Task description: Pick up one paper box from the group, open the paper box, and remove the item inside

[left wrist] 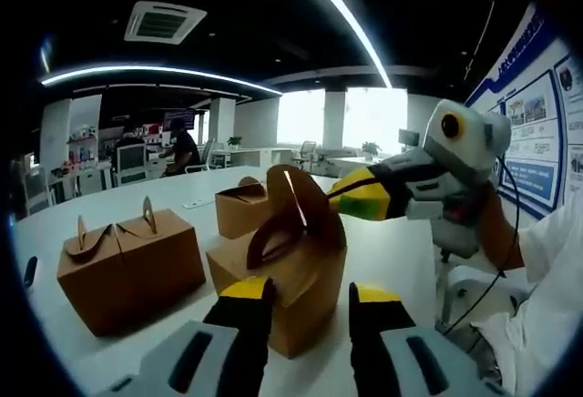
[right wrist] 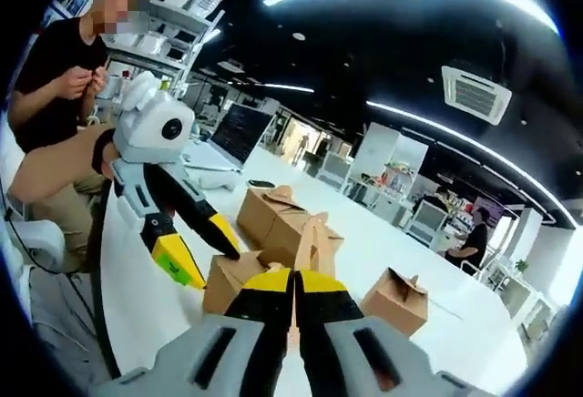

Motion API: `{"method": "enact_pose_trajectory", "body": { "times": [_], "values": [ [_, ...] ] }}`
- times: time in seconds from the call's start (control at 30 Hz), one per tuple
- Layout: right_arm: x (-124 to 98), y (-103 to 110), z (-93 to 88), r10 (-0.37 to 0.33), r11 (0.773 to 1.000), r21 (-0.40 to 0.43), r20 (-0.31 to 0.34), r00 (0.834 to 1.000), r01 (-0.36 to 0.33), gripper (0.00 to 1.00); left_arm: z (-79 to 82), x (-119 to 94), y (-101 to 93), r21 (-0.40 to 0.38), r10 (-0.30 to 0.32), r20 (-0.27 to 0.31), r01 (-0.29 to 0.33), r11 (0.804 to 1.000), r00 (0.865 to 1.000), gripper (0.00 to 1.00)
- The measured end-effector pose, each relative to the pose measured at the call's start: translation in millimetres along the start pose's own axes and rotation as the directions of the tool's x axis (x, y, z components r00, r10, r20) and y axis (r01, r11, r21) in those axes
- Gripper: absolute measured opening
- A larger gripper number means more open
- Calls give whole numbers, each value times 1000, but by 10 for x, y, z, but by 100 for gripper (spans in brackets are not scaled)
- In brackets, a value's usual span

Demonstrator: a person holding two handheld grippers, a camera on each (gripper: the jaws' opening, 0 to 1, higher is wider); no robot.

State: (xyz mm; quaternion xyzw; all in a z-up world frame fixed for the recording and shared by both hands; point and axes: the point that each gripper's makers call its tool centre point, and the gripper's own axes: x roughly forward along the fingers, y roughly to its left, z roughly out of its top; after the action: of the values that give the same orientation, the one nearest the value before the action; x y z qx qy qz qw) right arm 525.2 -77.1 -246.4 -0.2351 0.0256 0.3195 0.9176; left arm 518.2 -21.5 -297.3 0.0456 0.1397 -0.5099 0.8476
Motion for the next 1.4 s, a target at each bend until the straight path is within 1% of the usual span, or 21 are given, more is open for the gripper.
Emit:
{"method": "enact_pose_trajectory", "body": {
  "times": [0.03, 0.07, 0.1, 0.2, 0.27, 0.43, 0.47, 0.5, 0.53, 0.67, 0.73, 0.8, 0.97, 1.2, 1.27, 1.4],
  "values": [
    [-16, -9, -1, 1, 999, 35, 10, 1000, -1, 3, -2, -1, -1, 2, 2, -1, -2, 1000, 1000, 35],
    [-19, -13, -2, 0, 999, 42, 12, 1000, -1, 3, -2, -1, -2, 2, 2, -1, -2, 1000, 1000, 35],
    [-30, -28, -7, 3, 997, 75, 18, 1000, -4, 3, -2, -1, -2, 2, 2, -1, -2, 1000, 1000, 35],
    [-59, -72, -14, 8, 985, 171, 40, 999, -14, 3, -2, -1, -7, 4, 5, 0, -5, 1000, 1000, 35],
    [-79, -103, -25, 3, 978, 210, 49, 999, -14, 3, -2, -1, -5, 4, 5, -1, -5, 1000, 1000, 35],
    [-104, -115, -45, 1, 969, 246, 64, 998, -17, 3, 2, 3, -8, 0, 3, 6, -3, 1000, 1000, 35],
    [-106, -118, -42, 5, 963, 268, 75, 997, -25, 3, 2, 2, -8, -1, 3, 7, -3, 1000, 1000, 35],
    [-112, -140, -42, -1, 952, 305, 89, 996, -27, 3, 1, 1, -8, 0, 4, 6, -4, 1000, 1000, 35],
    [-114, -144, -42, -1, 949, 313, 92, 996, -28, 3, 1, -2, -4, 1, 6, 5, -6, 1000, 1000, 35],
    [-135, -183, -75, 8, 917, 394, 113, 994, -53, 3, 1, 2, -3, 4, 6, 3, -6, 1000, 1000, 35],
    [-146, -209, -90, 6, 893, 445, 126, 992, -62, 3, 1, 6, -6, 6, 6, 2, -6, 1000, 1000, 35],
    [-158, -250, -116, 0, 874, 481, 134, 991, -65, 3, 1, 8, -11, 7, 6, 2, -6, 1000, 1000, 35],
    [-194, -282, -165, -4, 854, 515, 137, 991, -68, 3, 4, 13, -22, 5, 4, 6, -4, 1000, 1000, 35],
    [-228, -309, -213, -13, 835, 546, 145, 989, -70, 3, 3, 14, -28, 5, 4, 7, -5, 1000, 1000, 36],
    [-239, -321, -229, -16, 832, 551, 143, 990, -66, 3, 2, 13, -32, 5, 5, 8, -5, 1000, 1000, 36],
    [-263, -345, -275, -30, 834, 549, 134, 990, -50, 3, 3, 16, -32, 5, 4, 9, -4, 1000, 1000, 36]
  ]
}}
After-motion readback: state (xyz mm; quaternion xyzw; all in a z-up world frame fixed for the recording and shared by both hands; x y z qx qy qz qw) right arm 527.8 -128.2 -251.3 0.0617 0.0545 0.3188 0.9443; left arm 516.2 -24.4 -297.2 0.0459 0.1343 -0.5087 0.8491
